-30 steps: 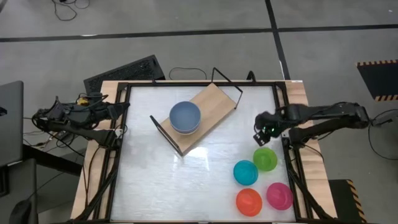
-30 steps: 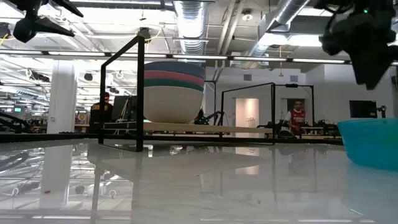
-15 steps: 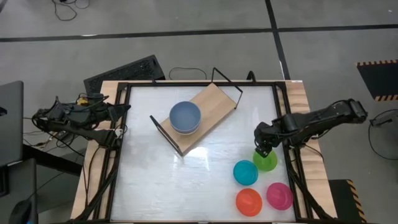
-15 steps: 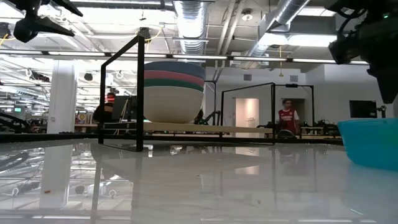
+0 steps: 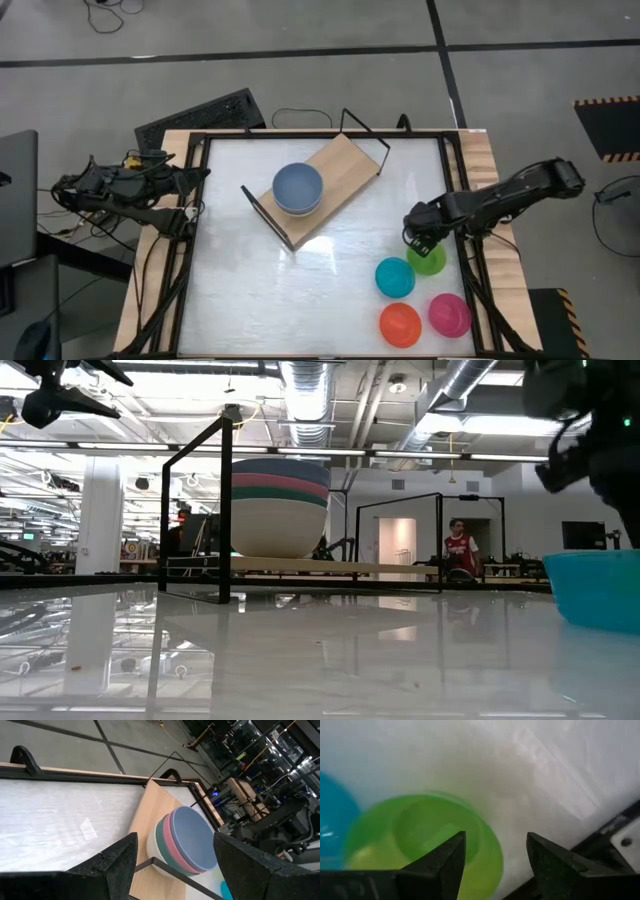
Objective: Place and stack bowls onto a shelf
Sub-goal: Put the green bowl on the shelf
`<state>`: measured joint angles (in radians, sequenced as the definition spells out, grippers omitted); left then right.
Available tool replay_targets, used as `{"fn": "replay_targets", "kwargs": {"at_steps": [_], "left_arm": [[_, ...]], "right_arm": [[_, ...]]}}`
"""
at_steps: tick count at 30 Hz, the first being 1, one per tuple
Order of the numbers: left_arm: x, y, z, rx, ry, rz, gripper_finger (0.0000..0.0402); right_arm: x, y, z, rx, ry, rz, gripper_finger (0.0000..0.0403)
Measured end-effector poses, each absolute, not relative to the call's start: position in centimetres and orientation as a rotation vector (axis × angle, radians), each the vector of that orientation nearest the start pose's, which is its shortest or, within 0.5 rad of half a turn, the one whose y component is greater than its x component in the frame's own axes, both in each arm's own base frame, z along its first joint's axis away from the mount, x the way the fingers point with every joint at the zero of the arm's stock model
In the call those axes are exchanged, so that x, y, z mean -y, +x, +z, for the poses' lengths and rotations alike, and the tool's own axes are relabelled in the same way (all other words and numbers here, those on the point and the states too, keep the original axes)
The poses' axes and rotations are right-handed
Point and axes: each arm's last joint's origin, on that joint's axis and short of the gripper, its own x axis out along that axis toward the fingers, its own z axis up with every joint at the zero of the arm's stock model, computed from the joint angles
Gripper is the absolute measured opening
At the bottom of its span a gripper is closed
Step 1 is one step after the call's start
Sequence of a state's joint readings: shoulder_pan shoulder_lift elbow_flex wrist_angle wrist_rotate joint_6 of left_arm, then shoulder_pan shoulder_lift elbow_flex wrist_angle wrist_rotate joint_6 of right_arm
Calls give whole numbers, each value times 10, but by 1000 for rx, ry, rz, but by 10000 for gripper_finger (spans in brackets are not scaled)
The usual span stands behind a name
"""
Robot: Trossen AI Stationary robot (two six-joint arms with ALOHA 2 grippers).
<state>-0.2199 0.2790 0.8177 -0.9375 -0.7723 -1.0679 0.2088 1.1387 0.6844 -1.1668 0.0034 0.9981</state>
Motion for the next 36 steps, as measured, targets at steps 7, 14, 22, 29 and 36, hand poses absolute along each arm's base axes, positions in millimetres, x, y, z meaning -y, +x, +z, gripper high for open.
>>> {"fn": "replay_targets", "kwargs": {"at_steps": [7,14,22,29,36], "left_arm": [[-14,31,319,-29,-836,670,245],[-14,31,319,-29,-836,670,245],[-14,31,319,-29,-836,670,245],[-14,31,319,-28,-835,671,245],[-14,31,319,-17,-830,686,245]], "right_arm": [[-30,156,178,-1544,592,-712,220],[-33,167,167,-1567,591,-688,110],[-30,173,165,-1539,655,-721,23],[-8,180,188,-1354,724,-796,23],[30,203,231,-1094,801,-841,23]]}}
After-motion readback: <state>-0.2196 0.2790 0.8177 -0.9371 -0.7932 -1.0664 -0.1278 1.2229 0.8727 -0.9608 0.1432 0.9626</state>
